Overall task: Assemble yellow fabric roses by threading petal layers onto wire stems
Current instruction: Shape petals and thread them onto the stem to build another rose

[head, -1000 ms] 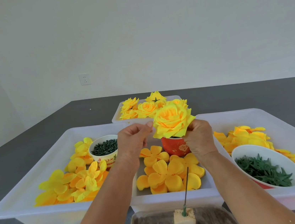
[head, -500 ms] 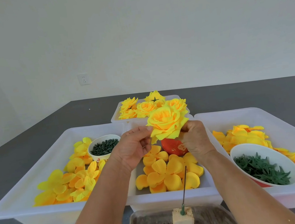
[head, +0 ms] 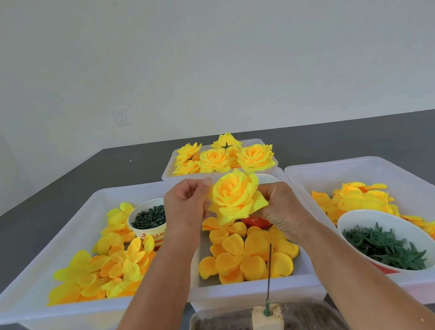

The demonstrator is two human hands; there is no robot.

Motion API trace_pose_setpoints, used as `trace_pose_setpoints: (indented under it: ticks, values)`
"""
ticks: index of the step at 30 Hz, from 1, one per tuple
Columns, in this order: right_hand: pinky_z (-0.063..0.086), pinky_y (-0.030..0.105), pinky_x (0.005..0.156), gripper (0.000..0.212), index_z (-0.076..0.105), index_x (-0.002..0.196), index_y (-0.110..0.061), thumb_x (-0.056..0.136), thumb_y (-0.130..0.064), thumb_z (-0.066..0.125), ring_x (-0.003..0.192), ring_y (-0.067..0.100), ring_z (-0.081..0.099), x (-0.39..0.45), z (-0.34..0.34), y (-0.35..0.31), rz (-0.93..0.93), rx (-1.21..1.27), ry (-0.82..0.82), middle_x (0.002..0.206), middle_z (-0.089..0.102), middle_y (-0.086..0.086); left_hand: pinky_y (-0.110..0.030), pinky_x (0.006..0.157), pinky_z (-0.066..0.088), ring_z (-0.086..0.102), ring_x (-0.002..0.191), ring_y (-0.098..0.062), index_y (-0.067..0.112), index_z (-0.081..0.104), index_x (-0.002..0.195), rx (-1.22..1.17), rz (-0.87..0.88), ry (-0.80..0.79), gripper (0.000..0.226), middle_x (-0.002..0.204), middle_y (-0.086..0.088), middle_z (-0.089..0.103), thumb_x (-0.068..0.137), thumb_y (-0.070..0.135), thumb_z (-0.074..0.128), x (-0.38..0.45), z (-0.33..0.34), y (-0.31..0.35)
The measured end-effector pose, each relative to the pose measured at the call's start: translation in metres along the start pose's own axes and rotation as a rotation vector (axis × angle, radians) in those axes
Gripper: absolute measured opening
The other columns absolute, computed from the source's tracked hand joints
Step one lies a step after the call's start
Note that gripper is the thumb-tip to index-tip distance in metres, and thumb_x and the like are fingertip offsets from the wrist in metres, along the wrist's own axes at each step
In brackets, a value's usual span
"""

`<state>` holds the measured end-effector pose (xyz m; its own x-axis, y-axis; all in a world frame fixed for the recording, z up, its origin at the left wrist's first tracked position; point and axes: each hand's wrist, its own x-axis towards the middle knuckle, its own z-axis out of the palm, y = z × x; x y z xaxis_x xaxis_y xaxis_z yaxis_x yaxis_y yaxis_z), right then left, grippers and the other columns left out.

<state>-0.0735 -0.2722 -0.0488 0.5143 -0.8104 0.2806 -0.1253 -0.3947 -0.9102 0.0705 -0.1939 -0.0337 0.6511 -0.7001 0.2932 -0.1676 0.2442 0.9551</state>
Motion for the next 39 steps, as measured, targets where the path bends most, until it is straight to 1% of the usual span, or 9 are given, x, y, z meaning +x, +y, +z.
trace_pose_setpoints:
  ticks: [3,6,9,17,20,22,25,31,39]
  values:
    - [0.054,0.020,0.064,0.024,0.071,0.070,-0.030,0.068,-0.008,0.081,0.073,0.008,0.064,0.0004,-0.0002,-0.0016,-0.030,0.030,0.087,0.072,0.070,-0.012,-0.019,0.039,0.038,0.044,0.041,-0.008,0.006,0.062,0.079,-0.075,-0.037,-0.071,0.013,0.052,-0.002,0.052,0.091,0.011,0.059,-0.0033,0.0022,0.0037]
    - [0.055,0.036,0.070,0.023,0.068,0.066,-0.032,0.070,-0.013,0.081,0.079,0.025,0.066,0.0019,-0.0021,-0.0025,-0.043,0.072,0.208,0.073,0.069,-0.005,-0.018,0.039,0.033,0.036,0.042,-0.010,0.005,0.059,0.074,-0.091,0.053,0.003,0.015,0.052,-0.006,0.045,0.089,0.008,0.061,-0.0051,0.0028,0.0064]
    - [0.055,0.040,0.071,0.024,0.067,0.066,-0.032,0.074,-0.013,0.079,0.081,0.031,0.065,0.0012,-0.0030,-0.0037,-0.088,0.052,0.267,0.075,0.069,0.003,-0.015,0.042,0.032,0.034,0.043,-0.008,0.007,0.061,0.063,-0.006,0.062,-0.083,0.025,0.050,-0.003,0.044,0.088,0.013,0.063,-0.0063,0.0033,0.0057]
    - [0.049,0.015,0.066,0.008,0.074,0.088,-0.013,0.082,-0.009,0.071,0.082,0.020,0.063,0.0012,-0.0004,-0.0017,-0.146,-0.110,0.253,0.080,0.066,-0.003,-0.016,0.040,0.029,0.034,0.044,-0.010,-0.001,0.060,0.067,0.053,-0.094,-0.200,0.025,0.045,0.000,0.045,0.087,0.014,0.062,-0.0052,0.0041,0.0018]
    - [0.044,0.005,0.057,0.008,0.074,0.086,-0.009,0.081,-0.005,0.071,0.078,0.022,0.062,0.0005,-0.0019,-0.0023,-0.179,-0.100,0.287,0.079,0.068,0.001,-0.014,0.040,0.031,0.036,0.041,-0.003,0.009,0.057,0.059,0.118,-0.049,-0.124,0.025,0.044,0.008,0.046,0.078,0.012,0.072,-0.0037,0.0039,-0.0009]
    - [0.046,0.013,0.060,0.007,0.074,0.086,-0.004,0.080,-0.003,0.071,0.083,0.029,0.064,0.0009,-0.0023,-0.0010,-0.182,-0.132,0.284,0.085,0.071,0.013,-0.013,0.041,0.033,0.037,0.042,0.000,0.012,0.060,0.060,0.137,0.005,-0.071,0.021,0.048,0.011,0.048,0.073,0.007,0.075,-0.0029,0.0038,-0.0008]
    - [0.046,0.015,0.064,0.010,0.074,0.090,-0.005,0.080,-0.007,0.073,0.085,0.026,0.064,0.0009,-0.0014,-0.0005,-0.187,-0.150,0.282,0.084,0.070,0.008,-0.013,0.041,0.032,0.037,0.042,0.000,0.007,0.067,0.068,0.125,-0.007,-0.131,0.012,0.047,0.009,0.050,0.078,0.010,0.072,-0.0043,0.0044,0.0002]
    - [0.051,0.032,0.074,0.011,0.073,0.091,-0.001,0.080,-0.003,0.071,0.086,0.028,0.063,0.0030,-0.0021,0.0007,-0.170,-0.165,0.298,0.089,0.071,0.013,-0.015,0.040,0.030,0.034,0.038,-0.004,0.012,0.058,0.055,0.180,-0.155,-0.239,0.031,0.039,0.008,0.043,0.084,0.018,0.067,-0.0056,0.0046,0.0005]
    - [0.052,0.036,0.078,0.012,0.073,0.093,-0.002,0.083,-0.008,0.069,0.087,0.028,0.063,0.0023,0.0004,0.0013,-0.177,-0.224,0.261,0.091,0.071,0.014,-0.021,0.051,0.039,0.052,0.046,-0.005,0.005,0.066,0.078,0.080,-0.260,-0.332,0.006,0.057,-0.002,0.059,0.084,0.005,0.065,-0.0048,0.0009,0.0019]
